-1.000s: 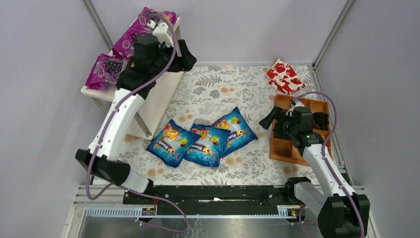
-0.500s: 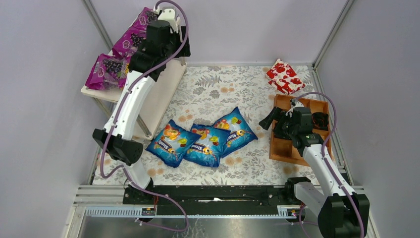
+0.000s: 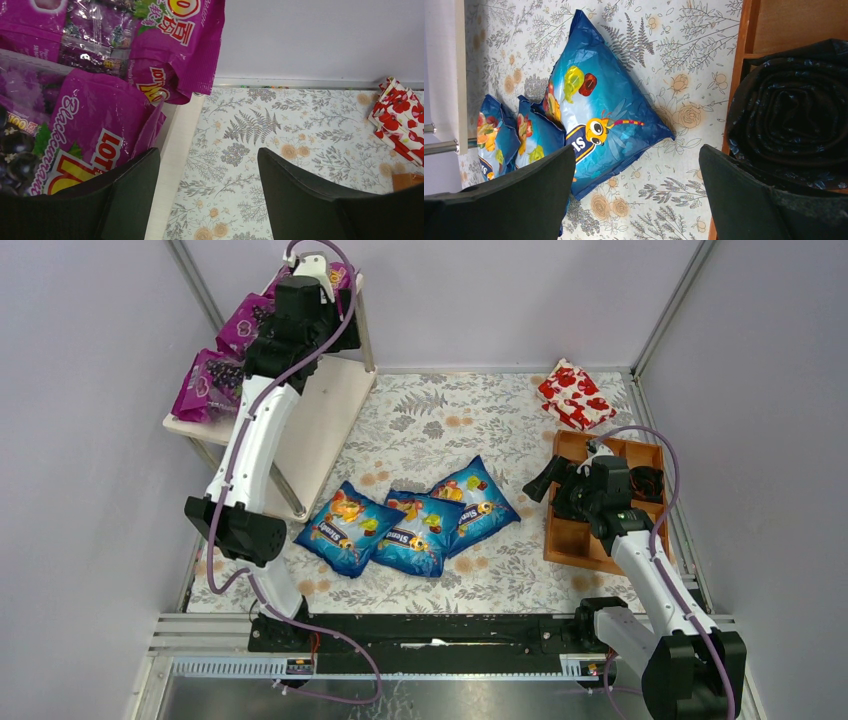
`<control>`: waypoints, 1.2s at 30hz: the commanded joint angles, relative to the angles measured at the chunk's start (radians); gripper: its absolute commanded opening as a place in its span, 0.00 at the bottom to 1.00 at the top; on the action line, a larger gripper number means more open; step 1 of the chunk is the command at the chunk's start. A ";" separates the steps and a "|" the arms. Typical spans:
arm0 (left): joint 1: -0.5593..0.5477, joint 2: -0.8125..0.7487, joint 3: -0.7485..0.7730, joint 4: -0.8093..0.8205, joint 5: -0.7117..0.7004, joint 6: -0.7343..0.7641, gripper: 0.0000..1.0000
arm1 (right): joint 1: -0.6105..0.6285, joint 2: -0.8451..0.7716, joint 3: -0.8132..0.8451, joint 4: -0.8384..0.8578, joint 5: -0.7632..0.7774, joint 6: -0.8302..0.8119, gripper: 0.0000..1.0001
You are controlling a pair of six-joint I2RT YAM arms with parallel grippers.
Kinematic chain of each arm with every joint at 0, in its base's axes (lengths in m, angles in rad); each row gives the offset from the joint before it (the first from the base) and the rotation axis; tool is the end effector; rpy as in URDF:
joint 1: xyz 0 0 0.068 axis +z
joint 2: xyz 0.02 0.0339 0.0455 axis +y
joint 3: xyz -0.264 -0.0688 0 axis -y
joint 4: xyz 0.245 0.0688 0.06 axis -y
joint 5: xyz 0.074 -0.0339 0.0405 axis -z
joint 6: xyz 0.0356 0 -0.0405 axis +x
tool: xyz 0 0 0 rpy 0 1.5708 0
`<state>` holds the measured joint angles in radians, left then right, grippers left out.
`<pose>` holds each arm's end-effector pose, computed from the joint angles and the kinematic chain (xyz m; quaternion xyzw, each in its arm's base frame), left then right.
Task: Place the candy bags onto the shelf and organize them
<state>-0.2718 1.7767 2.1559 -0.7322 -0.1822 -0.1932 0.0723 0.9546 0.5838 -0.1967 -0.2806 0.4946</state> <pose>0.3694 -0.0962 0.4807 -0.0199 0.8183 -0.0586 0.5715 0.2075 0.0249 0.2379 0.1162 0.8630 0.2509 0.4229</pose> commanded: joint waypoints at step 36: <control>-0.004 0.265 0.149 0.469 0.131 0.124 0.69 | 0.005 0.033 -0.017 0.036 -0.015 -0.002 1.00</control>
<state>-0.3084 2.0472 2.2456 -0.3195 -0.0307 -0.0574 0.0723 0.9939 0.5724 -0.1890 -0.2817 0.4946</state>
